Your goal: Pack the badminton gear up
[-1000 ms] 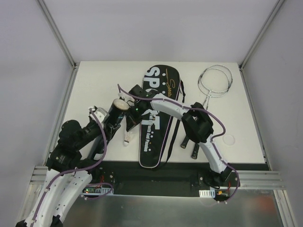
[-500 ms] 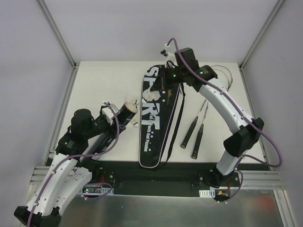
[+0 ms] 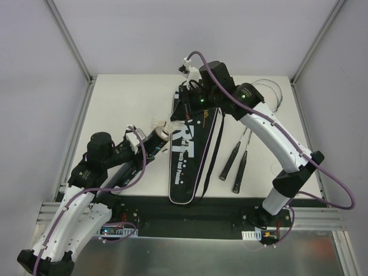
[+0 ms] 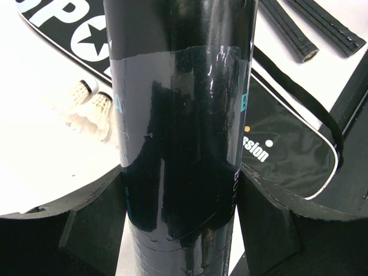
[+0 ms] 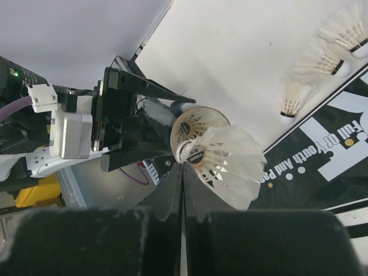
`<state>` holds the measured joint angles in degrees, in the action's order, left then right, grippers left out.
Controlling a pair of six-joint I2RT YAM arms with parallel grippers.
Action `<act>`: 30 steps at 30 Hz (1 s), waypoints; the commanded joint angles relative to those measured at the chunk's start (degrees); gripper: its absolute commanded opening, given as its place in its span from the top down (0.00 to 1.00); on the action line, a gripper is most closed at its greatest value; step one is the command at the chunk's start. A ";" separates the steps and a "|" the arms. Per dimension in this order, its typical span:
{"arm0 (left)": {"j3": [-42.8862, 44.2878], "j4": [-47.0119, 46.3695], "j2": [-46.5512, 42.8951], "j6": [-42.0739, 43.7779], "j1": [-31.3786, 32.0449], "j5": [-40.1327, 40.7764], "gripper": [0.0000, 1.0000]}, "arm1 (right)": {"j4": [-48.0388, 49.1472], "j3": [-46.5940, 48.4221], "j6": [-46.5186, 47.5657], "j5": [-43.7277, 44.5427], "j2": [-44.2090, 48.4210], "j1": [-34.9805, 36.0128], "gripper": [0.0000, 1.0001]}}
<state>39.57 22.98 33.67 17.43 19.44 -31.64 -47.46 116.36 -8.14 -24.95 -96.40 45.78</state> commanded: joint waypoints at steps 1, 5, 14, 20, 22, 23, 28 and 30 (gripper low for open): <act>1.03 -4.00 -0.27 2.96 -0.11 -3.34 1.00 | 3.15 -1.83 -2.58 0.52 0.16 1.94 1.00; 1.39 -3.91 -0.62 2.44 -0.11 -4.13 1.00 | 4.48 -1.75 -4.16 1.83 -0.45 3.17 1.00; 1.65 -6.90 -1.15 1.29 -0.11 -2.82 1.00 | 16.94 -11.04 -15.83 -5.62 -0.10 4.05 0.98; 2.09 -8.57 -1.50 1.20 -0.11 -2.20 1.00 | 23.45 -13.34 -19.62 -12.04 -0.98 3.18 0.79; 2.09 -8.66 -1.59 1.11 -0.11 -2.03 1.00 | 26.45 -13.96 -21.91 -14.15 -1.07 2.56 0.68; 2.18 -8.74 -1.59 1.03 -0.11 -1.94 1.00 | 27.67 -14.31 -22.70 -14.86 -0.98 2.30 0.62; 1.91 -8.66 -2.29 0.76 -0.11 -0.36 1.00 | 39.45 -20.80 -29.73 -17.50 2.44 -0.95 0.43; 1.48 -8.66 -3.17 0.67 -0.11 0.17 1.00 | 41.30 -20.99 -30.09 -18.72 3.41 -2.27 0.35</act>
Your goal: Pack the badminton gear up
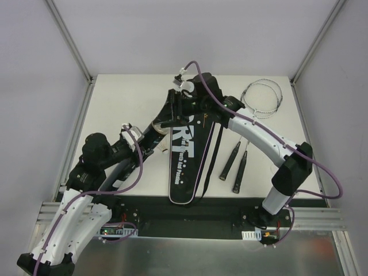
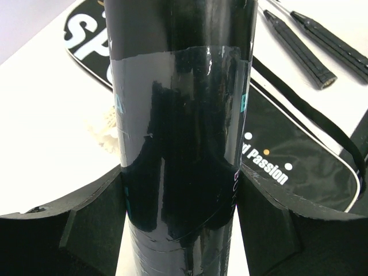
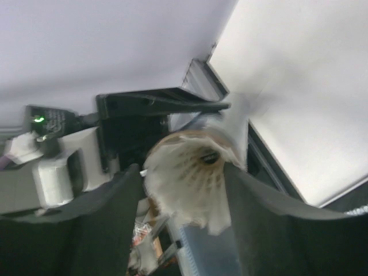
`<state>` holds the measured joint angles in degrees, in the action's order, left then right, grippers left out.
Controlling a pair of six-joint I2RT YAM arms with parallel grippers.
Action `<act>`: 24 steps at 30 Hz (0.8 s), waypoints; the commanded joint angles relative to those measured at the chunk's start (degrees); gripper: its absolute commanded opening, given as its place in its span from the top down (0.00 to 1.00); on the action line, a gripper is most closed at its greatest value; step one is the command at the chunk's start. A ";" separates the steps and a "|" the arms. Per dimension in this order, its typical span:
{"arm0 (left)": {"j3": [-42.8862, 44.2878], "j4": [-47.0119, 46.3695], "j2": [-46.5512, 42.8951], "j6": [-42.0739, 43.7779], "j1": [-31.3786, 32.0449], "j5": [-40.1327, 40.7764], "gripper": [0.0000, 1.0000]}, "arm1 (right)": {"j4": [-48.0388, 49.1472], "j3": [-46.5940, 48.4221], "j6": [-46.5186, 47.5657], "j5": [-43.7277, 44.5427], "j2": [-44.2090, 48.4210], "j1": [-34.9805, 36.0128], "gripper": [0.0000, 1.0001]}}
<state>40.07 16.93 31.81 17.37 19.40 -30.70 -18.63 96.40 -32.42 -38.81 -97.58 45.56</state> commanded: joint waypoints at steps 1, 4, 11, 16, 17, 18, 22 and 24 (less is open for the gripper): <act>0.80 -2.69 -1.49 0.39 -0.06 -0.24 1.00 | 12.83 -0.26 -5.81 -5.31 4.59 -2.32 0.34; 0.36 -2.52 -2.28 -0.14 -0.06 0.55 1.00 | 13.80 0.37 -5.28 -6.02 5.03 -3.37 0.30; 0.00 -2.08 -4.39 -1.10 -0.06 3.62 1.00 | 3.55 3.61 2.34 2.64 5.30 -6.45 0.21; 0.44 -0.24 -6.76 -1.55 -0.06 12.49 1.00 | -22.12 14.76 16.94 15.41 -2.68 -6.80 0.21; 0.96 0.12 -7.72 -1.55 -0.06 13.81 1.00 | -24.32 16.26 18.09 16.99 -4.53 -6.71 0.21; 1.14 1.17 -8.17 -1.55 -0.06 15.30 1.00 | -27.39 17.23 19.49 17.45 -7.68 -6.19 0.22; 1.76 3.02 -10.19 -0.84 -0.06 17.86 1.00 | -33.74 25.82 30.18 18.59 -16.75 -3.82 0.25; 2.02 3.72 -10.89 -0.75 -0.06 17.78 1.00 | -36.72 29.79 34.86 18.68 -22.35 -2.41 0.25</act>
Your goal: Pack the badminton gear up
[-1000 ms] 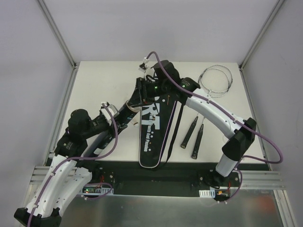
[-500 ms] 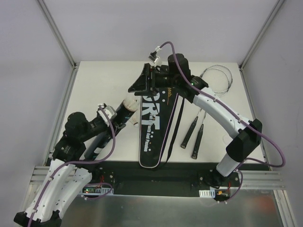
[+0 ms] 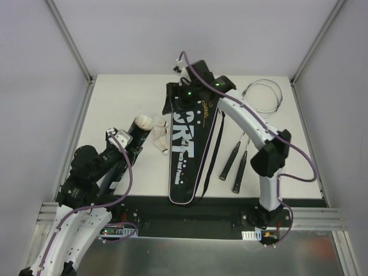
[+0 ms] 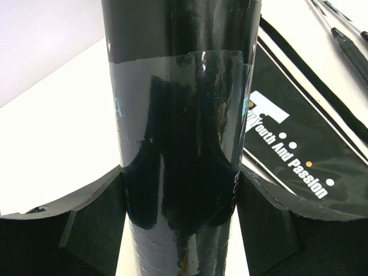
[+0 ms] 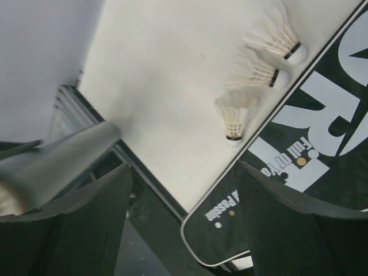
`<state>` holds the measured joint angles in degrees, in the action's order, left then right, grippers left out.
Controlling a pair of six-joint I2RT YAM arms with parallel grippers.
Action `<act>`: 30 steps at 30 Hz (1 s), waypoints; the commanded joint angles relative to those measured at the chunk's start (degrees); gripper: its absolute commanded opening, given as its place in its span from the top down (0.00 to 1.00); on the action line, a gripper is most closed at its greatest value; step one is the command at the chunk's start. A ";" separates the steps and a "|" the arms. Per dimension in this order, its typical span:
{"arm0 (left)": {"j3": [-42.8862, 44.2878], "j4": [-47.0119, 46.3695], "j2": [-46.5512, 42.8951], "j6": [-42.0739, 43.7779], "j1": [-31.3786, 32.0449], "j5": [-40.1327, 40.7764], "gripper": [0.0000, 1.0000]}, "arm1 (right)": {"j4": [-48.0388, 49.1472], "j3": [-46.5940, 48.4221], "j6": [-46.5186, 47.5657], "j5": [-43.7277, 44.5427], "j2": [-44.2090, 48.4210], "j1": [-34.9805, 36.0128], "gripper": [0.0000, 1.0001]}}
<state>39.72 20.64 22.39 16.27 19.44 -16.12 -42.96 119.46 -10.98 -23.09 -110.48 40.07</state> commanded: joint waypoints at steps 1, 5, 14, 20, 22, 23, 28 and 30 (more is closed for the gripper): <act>2.46 0.62 -1.65 0.25 -0.11 3.20 1.00 | -12.67 8.14 16.05 2.53 -10.97 3.51 0.26; 2.37 1.68 -2.61 -1.15 -0.11 2.76 1.00 | -11.19 12.19 26.34 0.25 -16.25 5.01 0.27; 2.72 4.75 -4.11 -5.55 -0.11 0.48 1.00 | -6.97 14.57 31.63 -1.96 -23.46 7.03 0.29; 4.74 6.95 -2.89 -7.48 -0.11 -1.10 1.00 | -4.15 18.70 33.92 -4.05 -28.47 7.74 0.33; 5.36 8.00 -2.53 -7.48 -0.11 -1.46 1.00 | -3.71 19.49 34.45 -4.68 -29.36 7.82 0.36; 5.97 8.36 -2.36 -7.40 -0.11 -1.55 1.00 | -3.01 19.50 34.88 -4.94 -29.79 7.74 0.36; 6.33 9.68 -2.35 -7.22 -0.11 -1.98 1.00 | -3.27 19.67 36.12 -5.12 -31.55 7.82 0.40; 6.24 9.77 -2.35 -7.13 -0.11 -1.99 1.00 | -4.50 18.19 36.82 -5.03 -31.56 7.74 0.42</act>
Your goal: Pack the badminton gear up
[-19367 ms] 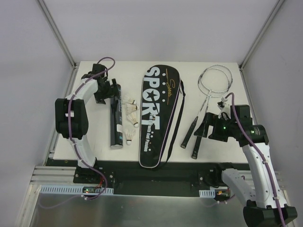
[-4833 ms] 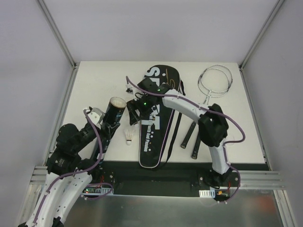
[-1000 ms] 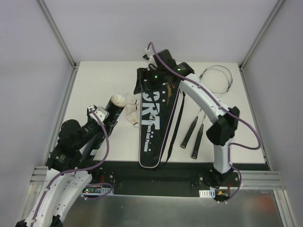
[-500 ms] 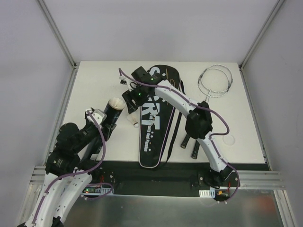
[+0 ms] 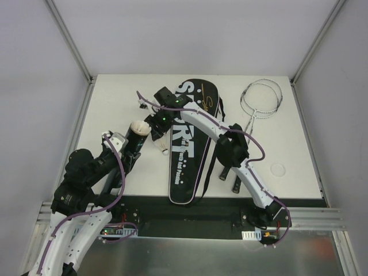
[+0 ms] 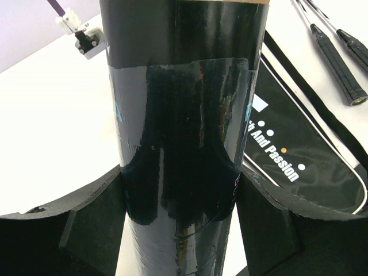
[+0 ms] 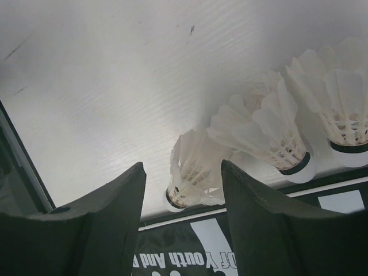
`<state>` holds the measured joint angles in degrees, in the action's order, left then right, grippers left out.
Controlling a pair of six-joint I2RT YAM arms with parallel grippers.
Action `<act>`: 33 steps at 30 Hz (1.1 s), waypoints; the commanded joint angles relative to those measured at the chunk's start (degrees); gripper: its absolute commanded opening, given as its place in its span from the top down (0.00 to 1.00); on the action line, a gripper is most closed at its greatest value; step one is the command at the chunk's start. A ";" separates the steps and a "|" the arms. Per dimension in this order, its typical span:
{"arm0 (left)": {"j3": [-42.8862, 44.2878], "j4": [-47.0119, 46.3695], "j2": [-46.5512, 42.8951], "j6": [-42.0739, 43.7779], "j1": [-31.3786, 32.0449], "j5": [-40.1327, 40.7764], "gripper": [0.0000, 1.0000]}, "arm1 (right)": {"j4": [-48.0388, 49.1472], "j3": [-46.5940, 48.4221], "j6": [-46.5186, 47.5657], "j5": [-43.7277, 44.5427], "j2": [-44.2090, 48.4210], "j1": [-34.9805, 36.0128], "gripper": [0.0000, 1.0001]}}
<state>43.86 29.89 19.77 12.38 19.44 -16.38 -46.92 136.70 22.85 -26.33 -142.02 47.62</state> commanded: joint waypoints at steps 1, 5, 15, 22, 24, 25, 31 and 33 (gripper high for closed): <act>2.11 0.52 0.44 -3.15 -0.11 -1.72 1.00 | -0.81 0.06 3.25 -1.80 0.33 0.37 0.44; 1.50 0.43 0.45 -3.15 -0.11 -1.64 1.00 | -1.25 -5.21 4.75 -1.27 3.49 1.07 0.48; 0.79 0.43 0.44 -2.63 -0.11 -0.67 1.00 | -2.04 -8.48 3.00 0.49 6.14 1.69 0.71; 0.44 -0.27 1.67 -1.84 -0.11 -0.84 1.00 | 2.42 -6.44 -14.74 -6.00 11.39 -1.37 1.00; 0.09 -0.36 2.20 -0.61 -0.11 -2.33 1.00 | 4.45 -10.65 -21.86 -7.33 14.30 -2.70 1.00; -0.17 -0.45 2.99 0.09 -0.11 -3.21 1.00 | 6.20 -12.15 -23.54 -8.47 17.70 -3.31 0.99; -0.18 -0.97 8.08 5.19 -0.11 -12.26 1.00 | 6.49 -21.12 -33.92 -5.06 32.73 -7.27 1.00; -0.09 -1.50 9.75 5.81 -0.11 -14.46 1.00 | 5.87 -22.70 -35.06 -3.74 36.18 -7.19 0.99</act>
<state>43.59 29.89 26.55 15.46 19.44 -23.57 -41.93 116.40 -4.34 -31.03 -116.73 40.34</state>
